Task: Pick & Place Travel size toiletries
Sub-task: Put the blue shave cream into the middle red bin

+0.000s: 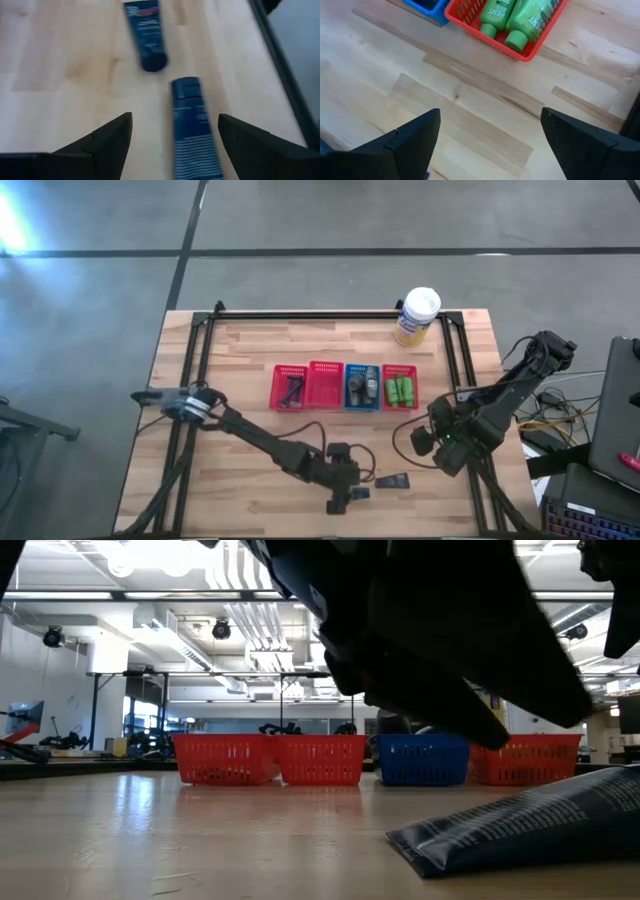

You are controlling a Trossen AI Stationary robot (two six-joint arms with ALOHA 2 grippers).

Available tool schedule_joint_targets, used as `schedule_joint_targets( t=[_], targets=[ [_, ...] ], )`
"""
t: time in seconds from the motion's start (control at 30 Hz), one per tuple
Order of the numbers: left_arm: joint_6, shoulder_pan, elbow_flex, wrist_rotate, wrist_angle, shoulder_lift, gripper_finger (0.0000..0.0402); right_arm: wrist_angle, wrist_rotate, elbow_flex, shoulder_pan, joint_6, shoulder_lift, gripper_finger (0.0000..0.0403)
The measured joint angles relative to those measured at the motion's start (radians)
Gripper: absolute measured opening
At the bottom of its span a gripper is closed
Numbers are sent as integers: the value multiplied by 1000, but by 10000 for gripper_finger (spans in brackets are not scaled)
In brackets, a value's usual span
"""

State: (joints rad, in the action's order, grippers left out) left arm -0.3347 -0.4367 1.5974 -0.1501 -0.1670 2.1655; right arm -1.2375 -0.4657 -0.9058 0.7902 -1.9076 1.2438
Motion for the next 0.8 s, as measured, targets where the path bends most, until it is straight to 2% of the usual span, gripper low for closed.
schedule_joint_targets(
  t=[0.3,0.6,0.8],
  targets=[
    [-32,-52,3,-18,-1,4,298,-15,3,0,6,3,0,360],
    [-61,-75,3,-65,37,78,298,-15,-5,0,6,-2,1,340],
    [-56,-88,7,-136,35,96,294,-13,-5,0,6,-28,2,328]
  ],
)
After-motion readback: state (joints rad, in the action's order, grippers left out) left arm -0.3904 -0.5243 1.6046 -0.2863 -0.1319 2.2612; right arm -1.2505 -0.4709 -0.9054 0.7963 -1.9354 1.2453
